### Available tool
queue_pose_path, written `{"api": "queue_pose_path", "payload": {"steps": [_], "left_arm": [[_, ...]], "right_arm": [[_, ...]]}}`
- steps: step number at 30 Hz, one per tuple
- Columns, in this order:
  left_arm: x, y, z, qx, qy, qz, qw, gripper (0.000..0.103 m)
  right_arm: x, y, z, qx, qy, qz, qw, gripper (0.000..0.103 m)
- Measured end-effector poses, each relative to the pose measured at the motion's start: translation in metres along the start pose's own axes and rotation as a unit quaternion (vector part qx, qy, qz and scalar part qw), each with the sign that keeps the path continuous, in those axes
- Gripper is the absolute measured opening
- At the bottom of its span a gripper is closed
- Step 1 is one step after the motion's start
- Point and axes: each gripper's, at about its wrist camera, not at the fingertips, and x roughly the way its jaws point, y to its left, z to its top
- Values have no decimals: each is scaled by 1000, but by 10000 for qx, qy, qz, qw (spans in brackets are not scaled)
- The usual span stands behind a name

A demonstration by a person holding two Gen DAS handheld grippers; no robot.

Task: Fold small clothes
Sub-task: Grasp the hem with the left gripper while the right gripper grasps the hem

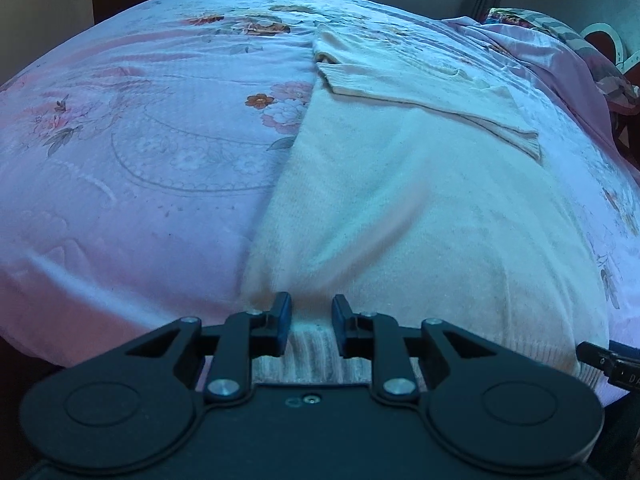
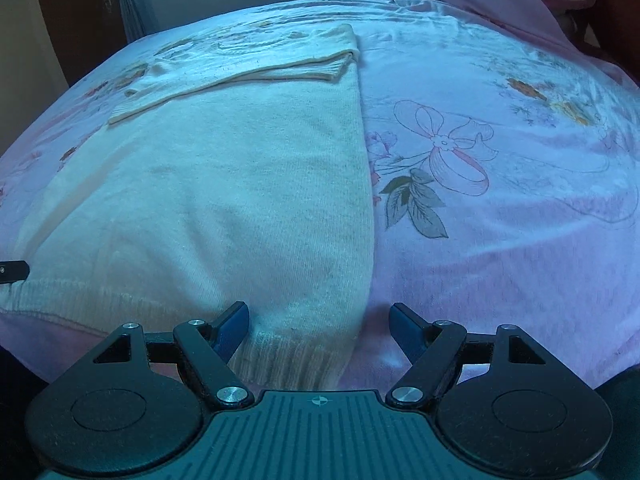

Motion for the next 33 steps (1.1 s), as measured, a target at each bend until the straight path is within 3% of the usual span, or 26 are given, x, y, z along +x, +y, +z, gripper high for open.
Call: {"api": "queue_pose_path", "payload": {"steps": [7, 11, 16, 18, 23, 27, 33], "left_arm": [[-13, 6, 2, -20, -228, 280, 9993, 20], [-6, 21, 3, -223, -22, 322, 9992, 26], [3, 30, -4, -439, 174, 107, 9988, 28], [5, 35, -4, -638, 261, -57, 9976, 26], [7, 42, -5, -885, 463, -328, 9945, 17], [11, 39, -7, -940, 605, -545, 9922, 8], [3, 32, 4, -1036, 331, -637, 9920, 5]], "right_arm": [[-4, -1, -4, -9, 72, 47, 10000, 76], [-4, -5, -4, 107, 145, 113, 9998, 76], [-4, -8, -5, 272, 264, 293, 9988, 75], [-3, -10, -5, 372, 306, 391, 9981, 36], [-3, -16, -4, 623, 403, 542, 9958, 33], [0, -17, -5, 747, 530, 712, 9932, 10], [-7, -18, 7, 946, 305, 982, 9902, 8]]}}
